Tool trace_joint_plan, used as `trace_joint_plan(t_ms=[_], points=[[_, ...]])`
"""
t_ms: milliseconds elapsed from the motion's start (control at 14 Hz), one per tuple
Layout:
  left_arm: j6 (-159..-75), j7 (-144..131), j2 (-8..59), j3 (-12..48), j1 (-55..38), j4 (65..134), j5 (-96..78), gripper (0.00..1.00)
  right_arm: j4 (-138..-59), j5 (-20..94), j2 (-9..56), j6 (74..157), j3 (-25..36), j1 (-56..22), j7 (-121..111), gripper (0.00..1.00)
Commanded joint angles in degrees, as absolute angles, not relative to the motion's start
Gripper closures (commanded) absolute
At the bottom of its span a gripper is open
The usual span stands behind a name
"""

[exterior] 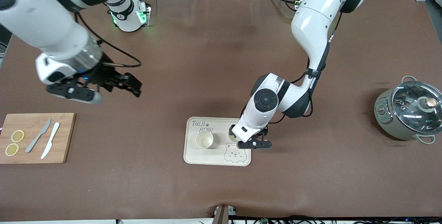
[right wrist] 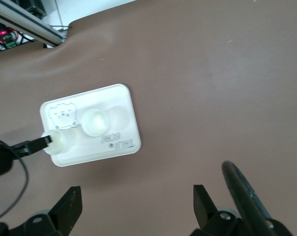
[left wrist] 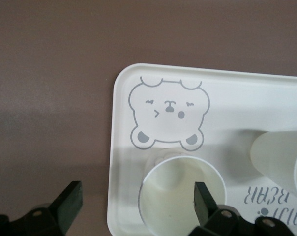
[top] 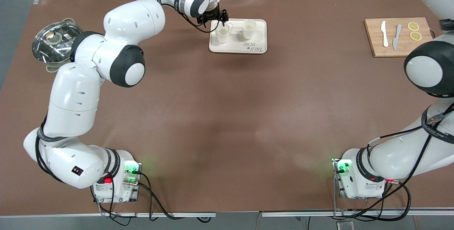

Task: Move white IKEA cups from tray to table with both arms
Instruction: 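Lower the left gripper onto a cup while the right gripper approaches the tray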

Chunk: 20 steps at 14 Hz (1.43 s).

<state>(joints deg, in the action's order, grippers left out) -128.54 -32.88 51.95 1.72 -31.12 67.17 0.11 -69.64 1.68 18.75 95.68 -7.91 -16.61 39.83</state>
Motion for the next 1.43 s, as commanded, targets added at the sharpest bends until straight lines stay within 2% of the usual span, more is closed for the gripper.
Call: trace_joint_plan(t_ms=[0,788,860,932,1075,1147,1362], points=[[-130.07,-34.98,53.7,0.79,-31.99,66.01,2.02,0.0,-68.03,-0.87,21.61,98.16,-7.47,-20.03,45.6,0.0],[-133.15,-35.42,55.28,0.88,-31.99,66.01,2.11,0.0,-68.2,-9.05,32.77,112.49,-7.3,-28.3,58.97,0.0],[-133.42,-35.77,55.28,0.88,-31.99,66.09,2.02,0.09,-68.29,-9.66,33.65,113.63,-7.29,-28.47,59.06,0.0],[-133.42,-37.6,55.2,0.97,-31.99,66.09,1.67,0.43,-68.55,-10.19,34.36,114.69,-7.29,-28.48,59.06,0.0],[-133.42,-39.46,55.28,1.05,-31.99,66.18,1.58,0.79,-68.73,-10.63,35.85,117.06,-7.21,-28.39,59.06,0.0],[-133.42,-40.42,55.11,1.05,-32.69,66.18,1.5,1.0,-68.9,-10.98,36.47,118.03,-7.21,-28.39,59.06,0.0],[-133.42,-44.65,55.37,0.97,-33.93,66.18,2.46,1.0,-68.99,-12.91,38.84,120.14,-7.21,-27.95,59.06,0.0]])
